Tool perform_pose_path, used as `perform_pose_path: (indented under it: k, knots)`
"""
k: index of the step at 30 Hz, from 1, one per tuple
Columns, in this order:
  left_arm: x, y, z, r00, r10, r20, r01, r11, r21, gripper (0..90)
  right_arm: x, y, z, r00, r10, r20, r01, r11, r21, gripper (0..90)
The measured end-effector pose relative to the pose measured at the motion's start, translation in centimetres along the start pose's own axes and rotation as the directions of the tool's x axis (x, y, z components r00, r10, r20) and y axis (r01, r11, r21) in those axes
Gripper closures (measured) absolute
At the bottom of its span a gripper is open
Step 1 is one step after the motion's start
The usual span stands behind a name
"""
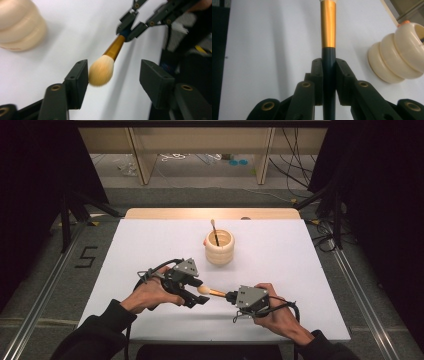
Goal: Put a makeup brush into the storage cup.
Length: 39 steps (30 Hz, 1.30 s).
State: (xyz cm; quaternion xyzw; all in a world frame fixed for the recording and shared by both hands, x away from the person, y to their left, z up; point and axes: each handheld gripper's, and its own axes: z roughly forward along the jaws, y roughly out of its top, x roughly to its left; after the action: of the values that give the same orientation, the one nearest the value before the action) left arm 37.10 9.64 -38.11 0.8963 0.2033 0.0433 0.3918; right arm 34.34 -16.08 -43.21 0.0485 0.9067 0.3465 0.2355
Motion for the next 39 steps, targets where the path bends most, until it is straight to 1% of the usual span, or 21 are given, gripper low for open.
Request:
perform_pose_path:
  k: [3, 7, 8, 10, 11, 12, 14, 15, 17, 19, 20, 22, 23, 24, 25, 27, 30, 31, 35, 36, 39]
  knots:
    - [0.2, -0.5, -0.5, 0.9969, -0.034, -0.071, 0.029, 0.9962, -0.082, 33.0, -0.8, -0.4, -0.4, 0.9977, 0.066, 0.018, -0.065, 0.997, -0.027, 78.3]
    - [0.2, -1.2, -1.1, 0.9924, -0.064, -0.105, 0.047, 0.9867, -0.156, 29.5, -1.6, -0.7, -1.0, 0.9912, 0.124, 0.047, -0.121, 0.991, -0.063, 78.3]
    - [0.0, -1.4, -1.1, 0.9892, -0.092, -0.115, 0.071, 0.9821, -0.174, 29.4, -1.7, -0.8, -1.1, 0.9894, 0.134, 0.056, -0.129, 0.988, -0.079, 78.3]
    - [-0.1, -1.9, -1.1, 0.9875, -0.100, -0.122, 0.074, 0.9765, -0.203, 29.2, -1.9, -0.9, -1.4, 0.9844, 0.169, 0.050, -0.164, 0.982, -0.097, 78.3]
    - [-0.2, -2.1, -1.0, 0.9848, -0.118, -0.127, 0.088, 0.9714, -0.220, 29.6, -2.0, -0.9, -1.4, 0.9836, 0.173, 0.052, -0.166, 0.980, -0.110, 78.3]
    - [-0.3, -2.3, -1.0, 0.9843, -0.119, -0.130, 0.086, 0.9688, -0.232, 30.0, -2.1, -0.9, -1.5, 0.9831, 0.176, 0.049, -0.170, 0.979, -0.112, 78.3]
    - [-0.4, -2.7, -0.8, 0.9830, -0.143, -0.116, 0.108, 0.9592, -0.261, 30.5, -2.2, -0.9, -1.5, 0.9801, 0.194, 0.040, -0.188, 0.974, -0.129, 78.2]
    - [-0.5, -3.0, -0.9, 0.9820, -0.149, -0.115, 0.114, 0.9575, -0.265, 31.1, -2.2, -0.9, -1.6, 0.9782, 0.205, 0.034, -0.199, 0.971, -0.133, 78.3]
    - [-0.6, -3.5, -0.9, 0.9796, -0.165, -0.115, 0.127, 0.9498, -0.286, 32.3, -2.2, -0.9, -1.7, 0.9789, 0.200, 0.040, -0.193, 0.971, -0.141, 78.3]
    - [-0.7, -3.8, -0.9, 0.9786, -0.167, -0.120, 0.127, 0.9505, -0.284, 33.2, -2.2, -0.9, -1.8, 0.9778, 0.207, 0.033, -0.200, 0.969, -0.145, 78.3]
    - [-0.8, -4.0, -0.9, 0.9761, -0.179, -0.123, 0.136, 0.9442, -0.300, 34.2, -2.2, -0.9, -1.8, 0.9772, 0.210, 0.032, -0.203, 0.968, -0.149, 78.2]
    - [-0.8, -4.1, -0.8, 0.9761, -0.180, -0.122, 0.135, 0.9426, -0.305, 36.3, -2.2, -0.8, -1.9, 0.9745, 0.223, 0.022, -0.217, 0.962, -0.168, 78.3]
    - [-0.8, -4.2, -0.6, 0.9737, -0.177, -0.143, 0.125, 0.9419, -0.311, 37.3, -2.2, -0.7, -1.9, 0.9740, 0.226, 0.017, -0.220, 0.959, -0.178, 78.3]
    - [-0.8, -4.2, -0.5, 0.9713, -0.188, -0.145, 0.135, 0.9397, -0.314, 38.8, -2.1, -0.7, -1.9, 0.9729, 0.231, 0.011, -0.225, 0.957, -0.181, 78.3]
    - [-0.8, -4.3, -0.2, 0.9721, -0.188, -0.140, 0.136, 0.9385, -0.317, 40.4, -2.1, -0.6, -1.9, 0.9724, 0.233, 0.005, -0.228, 0.956, -0.187, 78.3]
    - [-0.9, -4.5, 0.2, 0.9700, -0.201, -0.137, 0.148, 0.9360, -0.319, 42.9, -2.0, -0.5, -1.9, 0.9717, 0.236, -0.003, -0.232, 0.952, -0.199, 78.3]
    - [-0.9, -4.7, 0.8, 0.9711, -0.209, -0.116, 0.160, 0.9288, -0.334, 49.8, -1.9, -0.4, -1.9, 0.9701, 0.242, -0.016, -0.240, 0.947, -0.213, 78.3]
    - [-1.0, -4.7, 0.9, 0.9705, -0.211, -0.116, 0.162, 0.9281, -0.335, 54.0, -1.8, -0.3, -2.0, 0.9698, 0.243, -0.018, -0.241, 0.946, -0.215, 78.3]
    - [-1.3, -4.5, 1.2, 0.9751, -0.194, -0.108, 0.143, 0.9211, -0.362, 74.1, -1.7, -0.2, -1.9, 0.9669, 0.253, -0.033, -0.254, 0.940, -0.230, 78.3]
    - [-1.4, -4.5, 1.3, 0.9755, -0.192, -0.108, 0.139, 0.9176, -0.372, 78.2, -1.7, -0.2, -1.9, 0.9656, 0.257, -0.040, -0.259, 0.937, -0.235, 78.3]
    - [-1.7, -4.3, 1.3, 0.9754, -0.189, -0.114, 0.130, 0.9105, -0.393, 87.0, -1.5, 0.1, -1.8, 0.9633, 0.263, -0.054, -0.268, 0.932, -0.244, 78.3]
